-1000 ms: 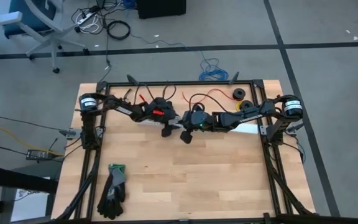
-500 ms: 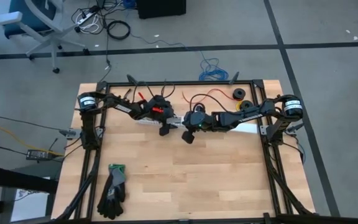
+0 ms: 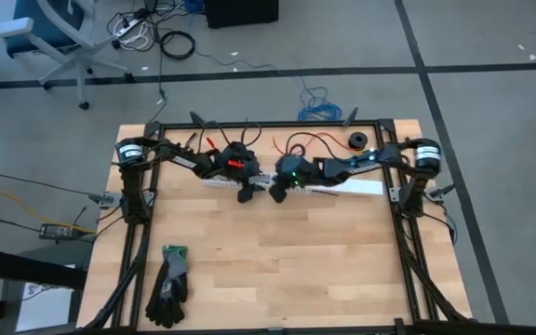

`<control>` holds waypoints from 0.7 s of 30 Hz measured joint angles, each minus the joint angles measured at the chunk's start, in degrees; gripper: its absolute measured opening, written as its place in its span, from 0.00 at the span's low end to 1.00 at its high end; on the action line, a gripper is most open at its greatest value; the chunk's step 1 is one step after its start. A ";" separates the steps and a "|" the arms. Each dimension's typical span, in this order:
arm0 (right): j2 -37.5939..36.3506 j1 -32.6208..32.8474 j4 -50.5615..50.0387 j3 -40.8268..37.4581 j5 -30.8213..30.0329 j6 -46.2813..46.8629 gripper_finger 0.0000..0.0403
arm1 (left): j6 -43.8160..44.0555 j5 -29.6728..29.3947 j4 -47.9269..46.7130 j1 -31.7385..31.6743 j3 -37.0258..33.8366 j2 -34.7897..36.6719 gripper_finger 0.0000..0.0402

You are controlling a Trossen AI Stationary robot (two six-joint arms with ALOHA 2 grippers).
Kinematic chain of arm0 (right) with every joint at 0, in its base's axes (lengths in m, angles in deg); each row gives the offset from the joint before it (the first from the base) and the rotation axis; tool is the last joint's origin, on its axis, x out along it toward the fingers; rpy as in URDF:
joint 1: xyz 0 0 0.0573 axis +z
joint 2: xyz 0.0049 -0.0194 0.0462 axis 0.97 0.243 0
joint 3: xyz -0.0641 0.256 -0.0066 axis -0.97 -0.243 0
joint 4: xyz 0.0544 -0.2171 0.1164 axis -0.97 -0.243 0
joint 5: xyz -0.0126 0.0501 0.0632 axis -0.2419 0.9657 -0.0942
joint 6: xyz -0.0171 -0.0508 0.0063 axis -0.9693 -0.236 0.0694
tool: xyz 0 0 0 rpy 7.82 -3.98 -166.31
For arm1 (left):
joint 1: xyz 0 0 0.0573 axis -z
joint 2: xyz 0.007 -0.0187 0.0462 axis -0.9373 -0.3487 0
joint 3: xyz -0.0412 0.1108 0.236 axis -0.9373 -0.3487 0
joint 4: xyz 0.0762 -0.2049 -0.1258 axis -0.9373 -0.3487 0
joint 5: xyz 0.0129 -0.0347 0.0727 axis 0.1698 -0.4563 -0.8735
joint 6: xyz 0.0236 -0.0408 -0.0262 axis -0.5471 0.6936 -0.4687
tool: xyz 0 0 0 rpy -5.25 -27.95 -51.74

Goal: Ziptie cables
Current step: Close the cable duct with the cable duct lid

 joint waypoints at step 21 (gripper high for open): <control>-6.37 2.86 -10.76 -0.24 -4.55 -0.59 0.00 | 0.47 -1.38 0.03 0.38 0.11 -0.02 0.70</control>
